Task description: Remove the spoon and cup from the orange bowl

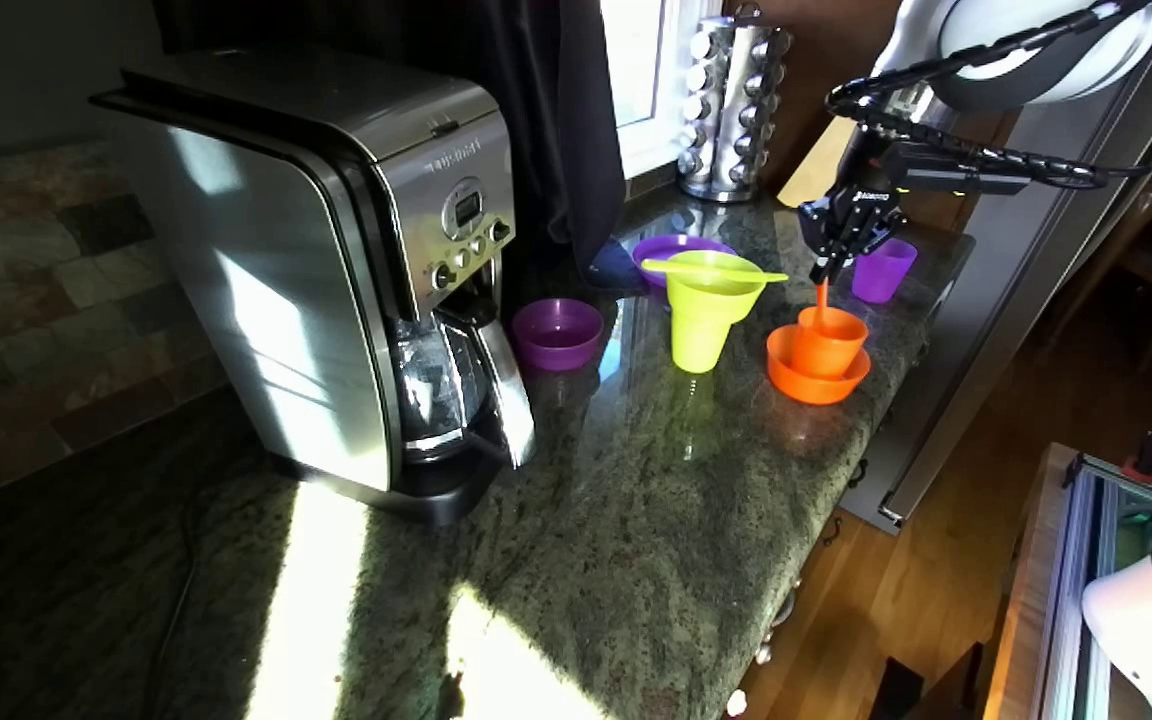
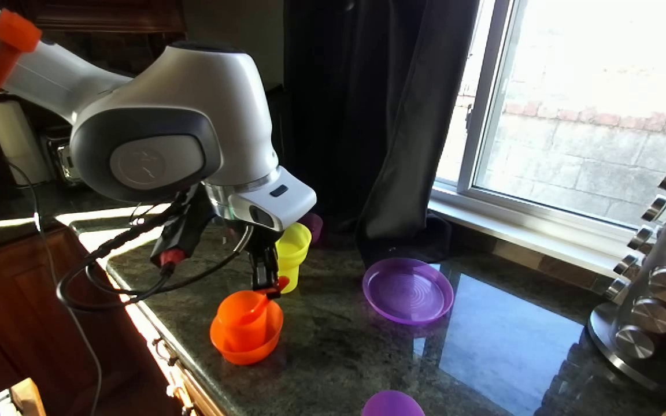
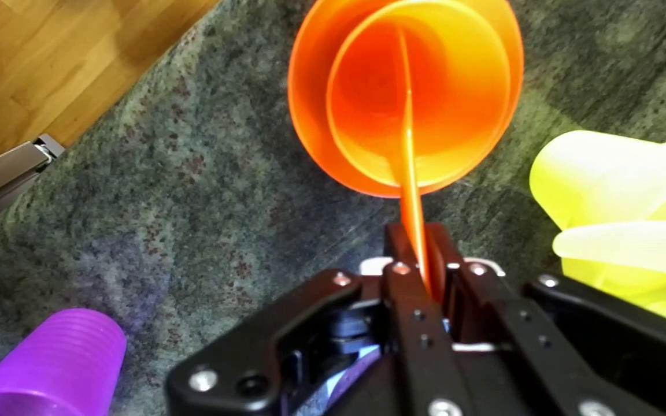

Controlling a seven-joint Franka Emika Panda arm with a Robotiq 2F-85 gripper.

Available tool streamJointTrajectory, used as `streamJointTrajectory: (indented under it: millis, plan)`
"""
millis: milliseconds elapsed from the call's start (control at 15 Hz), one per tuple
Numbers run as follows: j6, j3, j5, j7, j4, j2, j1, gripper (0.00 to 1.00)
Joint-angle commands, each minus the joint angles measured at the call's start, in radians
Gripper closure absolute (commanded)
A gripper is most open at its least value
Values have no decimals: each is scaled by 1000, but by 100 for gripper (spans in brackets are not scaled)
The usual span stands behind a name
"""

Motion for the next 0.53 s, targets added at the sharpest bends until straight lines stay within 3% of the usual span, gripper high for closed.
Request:
streamJointTrajectory:
  millis: [0,467]
  plan:
    - [17,-12,14,8,2,-5,22,97]
    - [-17,-15,14,-30,5,-114,45,97]
